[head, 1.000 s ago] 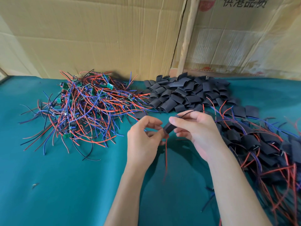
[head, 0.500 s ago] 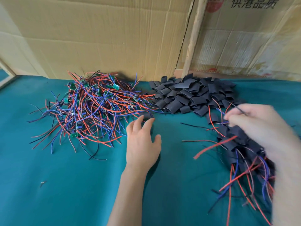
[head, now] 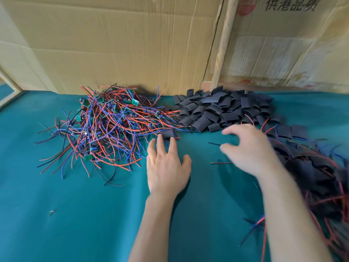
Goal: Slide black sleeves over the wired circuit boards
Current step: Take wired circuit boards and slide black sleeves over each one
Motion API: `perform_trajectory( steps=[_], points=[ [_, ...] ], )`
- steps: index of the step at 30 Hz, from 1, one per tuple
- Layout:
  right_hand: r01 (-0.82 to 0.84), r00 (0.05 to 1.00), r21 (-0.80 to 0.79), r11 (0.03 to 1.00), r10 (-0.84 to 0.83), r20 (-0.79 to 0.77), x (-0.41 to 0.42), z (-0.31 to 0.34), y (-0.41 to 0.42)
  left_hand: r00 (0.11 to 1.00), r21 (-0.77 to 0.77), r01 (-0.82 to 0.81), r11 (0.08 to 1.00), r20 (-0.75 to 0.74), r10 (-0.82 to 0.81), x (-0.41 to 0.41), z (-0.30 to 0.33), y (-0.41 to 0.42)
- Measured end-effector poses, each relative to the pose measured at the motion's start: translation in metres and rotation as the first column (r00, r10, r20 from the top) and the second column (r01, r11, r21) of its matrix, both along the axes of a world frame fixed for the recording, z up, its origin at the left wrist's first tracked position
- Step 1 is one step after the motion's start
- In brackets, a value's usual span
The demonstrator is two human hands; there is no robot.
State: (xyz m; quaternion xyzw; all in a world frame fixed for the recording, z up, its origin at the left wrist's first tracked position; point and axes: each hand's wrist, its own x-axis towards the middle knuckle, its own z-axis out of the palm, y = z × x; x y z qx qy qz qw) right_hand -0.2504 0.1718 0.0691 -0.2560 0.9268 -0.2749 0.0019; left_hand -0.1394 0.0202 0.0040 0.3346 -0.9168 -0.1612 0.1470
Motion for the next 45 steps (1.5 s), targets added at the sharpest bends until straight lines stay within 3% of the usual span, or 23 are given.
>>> perform_trajectory(
  steps=[4, 6, 9, 13, 17, 20, 24, 32, 36, 41, 45],
  points=[
    [-0.021, 1.000, 0.237, 0.971, 0.021, 0.003, 0.003, -0.033, -0.017, 1.000, 0.014, -0.015, 1.000, -0.027, 0.015, 0.000, 0.001, -0.001],
    [-0.016, 0.999, 0.213, 0.977, 0.022, -0.026, 0.007, -0.038, -0.024, 0.999, 0.019, -0.003, 1.000, -0.041, 0.004, 0.001, 0.002, -0.001],
    [-0.108, 0.994, -0.050, 0.993, 0.107, -0.032, 0.020, -0.038, -0.044, 0.992, 0.027, 0.042, 0.999, -0.117, -0.038, 0.002, 0.003, -0.003],
    [-0.175, 0.949, -0.473, 0.863, 0.275, 0.151, 0.041, -0.035, -0.064, 0.910, 0.069, 0.203, 0.977, -0.381, -0.162, 0.006, 0.008, -0.001],
    [-0.022, 0.960, -0.545, 0.838, 0.170, 0.223, 0.034, -0.035, -0.059, 0.856, 0.109, 0.318, 0.942, -0.461, -0.235, 0.006, 0.017, 0.005],
    [0.109, 0.969, -0.582, 0.806, 0.044, 0.243, 0.029, -0.036, -0.053, 0.917, 0.117, 0.174, 0.978, -0.380, -0.118, 0.006, 0.016, 0.004],
    [0.155, 0.948, -0.582, 0.798, 0.046, 0.316, 0.025, -0.036, -0.047, 0.984, 0.063, -0.049, 0.997, -0.169, 0.059, 0.010, 0.013, 0.000],
    [0.082, 0.952, -0.490, 0.868, 0.076, 0.295, 0.025, -0.034, -0.043, 0.954, 0.119, -0.050, 0.992, -0.290, 0.083, 0.009, 0.010, -0.011],
    [0.065, 0.957, -0.459, 0.886, 0.074, 0.279, 0.026, -0.035, -0.043, 0.959, 0.095, -0.106, 0.990, -0.253, 0.127, 0.008, 0.009, -0.008],
    [0.032, 0.960, -0.433, 0.901, 0.093, 0.264, 0.026, -0.036, -0.044, 0.928, 0.030, -0.347, 0.937, -0.137, 0.348, 0.009, 0.007, -0.009],
    [0.008, 0.958, -0.410, 0.912, 0.110, 0.265, 0.026, -0.036, -0.044, 0.929, 0.005, -0.367, 0.930, -0.058, 0.366, 0.007, 0.004, -0.010]
  ],
)
